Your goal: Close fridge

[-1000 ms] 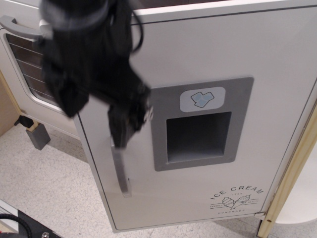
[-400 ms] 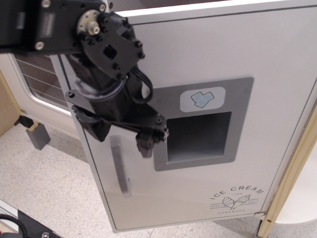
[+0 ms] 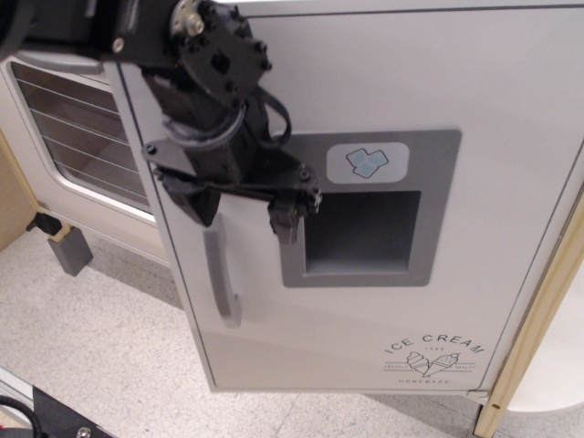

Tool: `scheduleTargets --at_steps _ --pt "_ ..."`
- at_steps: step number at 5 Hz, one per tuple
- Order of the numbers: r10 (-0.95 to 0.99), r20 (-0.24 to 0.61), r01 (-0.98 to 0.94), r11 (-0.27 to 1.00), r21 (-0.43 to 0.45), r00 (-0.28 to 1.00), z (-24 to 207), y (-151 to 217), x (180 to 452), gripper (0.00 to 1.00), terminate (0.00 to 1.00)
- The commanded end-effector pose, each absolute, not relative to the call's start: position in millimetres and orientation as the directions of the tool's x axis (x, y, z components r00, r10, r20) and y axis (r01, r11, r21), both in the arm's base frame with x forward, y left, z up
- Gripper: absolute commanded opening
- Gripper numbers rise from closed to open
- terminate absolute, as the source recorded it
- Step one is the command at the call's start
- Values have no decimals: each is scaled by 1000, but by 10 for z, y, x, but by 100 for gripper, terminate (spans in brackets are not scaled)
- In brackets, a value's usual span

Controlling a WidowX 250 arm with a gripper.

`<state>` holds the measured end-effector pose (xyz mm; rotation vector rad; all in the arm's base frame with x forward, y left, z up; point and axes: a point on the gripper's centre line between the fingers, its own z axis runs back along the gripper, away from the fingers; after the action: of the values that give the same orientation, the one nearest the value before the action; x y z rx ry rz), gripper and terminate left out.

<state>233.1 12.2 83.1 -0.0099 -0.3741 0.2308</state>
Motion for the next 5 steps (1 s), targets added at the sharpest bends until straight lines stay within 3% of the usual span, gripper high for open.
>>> scheduleTargets --at_steps 1,5 --pt "309 448 -279 951 -135 839 995 403 2755 100 0" --pt "410 474 -377 911 -168 779 1120 523 3188 100 0"
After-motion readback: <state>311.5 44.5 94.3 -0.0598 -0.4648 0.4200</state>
